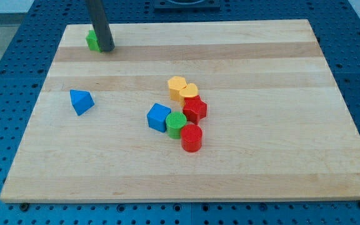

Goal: Slightly move the blue triangle towards the green star

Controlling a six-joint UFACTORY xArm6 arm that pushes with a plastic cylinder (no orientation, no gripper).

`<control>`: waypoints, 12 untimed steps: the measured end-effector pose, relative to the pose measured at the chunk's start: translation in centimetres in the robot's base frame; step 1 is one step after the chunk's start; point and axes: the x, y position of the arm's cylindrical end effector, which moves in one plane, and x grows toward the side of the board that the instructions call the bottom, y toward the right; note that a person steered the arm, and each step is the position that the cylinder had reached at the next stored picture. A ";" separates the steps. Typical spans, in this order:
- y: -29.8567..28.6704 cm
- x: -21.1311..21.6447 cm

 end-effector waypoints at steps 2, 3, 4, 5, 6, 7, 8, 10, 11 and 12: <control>-1.0 -0.9; -1.0 -0.9; -1.0 -0.7; -1.5 -0.9; -1.5 -1.0; -1.5 -1.1; -1.5 0.6; -1.5 9.3; -0.2 9.8; 0.8 11.5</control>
